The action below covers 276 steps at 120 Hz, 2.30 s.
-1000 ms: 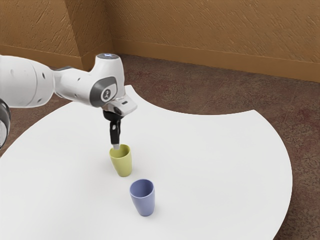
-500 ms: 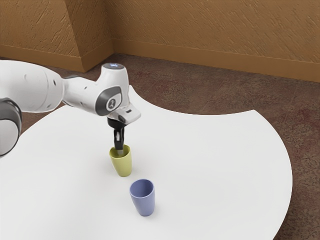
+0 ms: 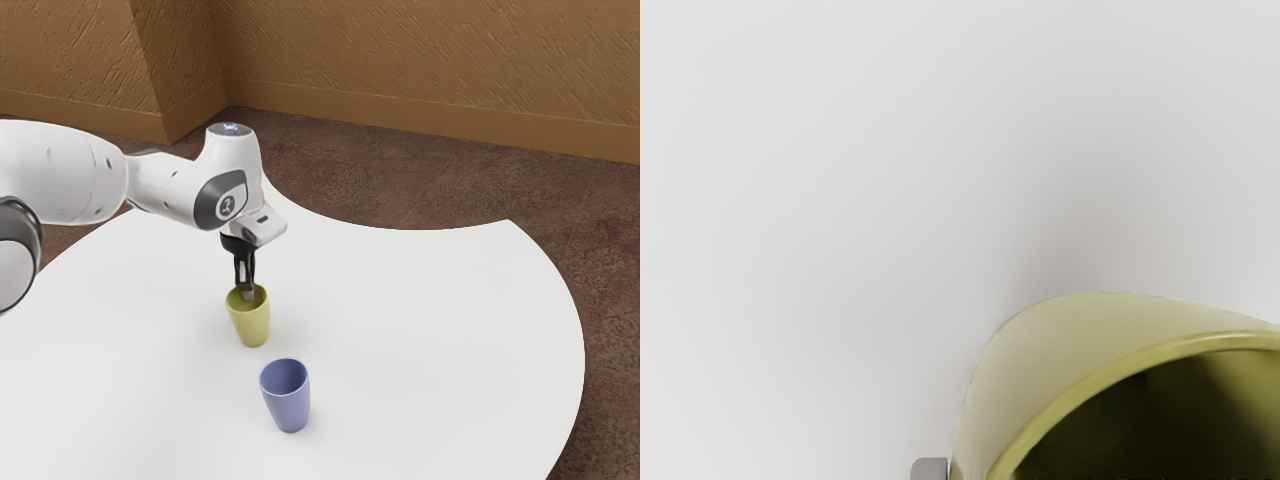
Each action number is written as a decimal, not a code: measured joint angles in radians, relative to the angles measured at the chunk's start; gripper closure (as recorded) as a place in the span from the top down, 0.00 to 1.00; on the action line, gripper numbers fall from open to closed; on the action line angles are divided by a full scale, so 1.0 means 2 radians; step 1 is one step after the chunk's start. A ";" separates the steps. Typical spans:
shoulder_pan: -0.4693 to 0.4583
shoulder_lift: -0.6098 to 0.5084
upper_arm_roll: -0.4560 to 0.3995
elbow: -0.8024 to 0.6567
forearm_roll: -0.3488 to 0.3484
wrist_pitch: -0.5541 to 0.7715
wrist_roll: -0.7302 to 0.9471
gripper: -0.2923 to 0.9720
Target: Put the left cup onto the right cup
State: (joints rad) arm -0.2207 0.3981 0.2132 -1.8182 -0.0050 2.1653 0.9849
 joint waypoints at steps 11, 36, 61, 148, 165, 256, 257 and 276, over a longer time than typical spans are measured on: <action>-0.001 -0.006 0.000 -0.001 0.001 -0.001 -0.003 0.16; -0.008 -0.036 0.001 -0.004 0.004 -0.010 -0.010 0.15; -0.021 -0.066 0.001 -0.008 0.007 -0.030 -0.018 0.15; -0.096 -0.153 0.002 -0.053 0.062 -0.080 -0.075 0.15; -0.113 -0.162 0.001 -0.053 0.072 -0.085 -0.089 0.15; -0.145 -0.181 0.001 -0.071 0.064 -0.093 -0.144 0.15; -0.145 -0.181 0.001 -0.071 0.063 -0.093 -0.144 0.15; -0.148 -0.181 0.001 -0.071 0.053 -0.097 -0.150 0.15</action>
State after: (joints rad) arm -0.5170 0.0356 0.2143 -1.9606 0.1010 1.9722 0.6841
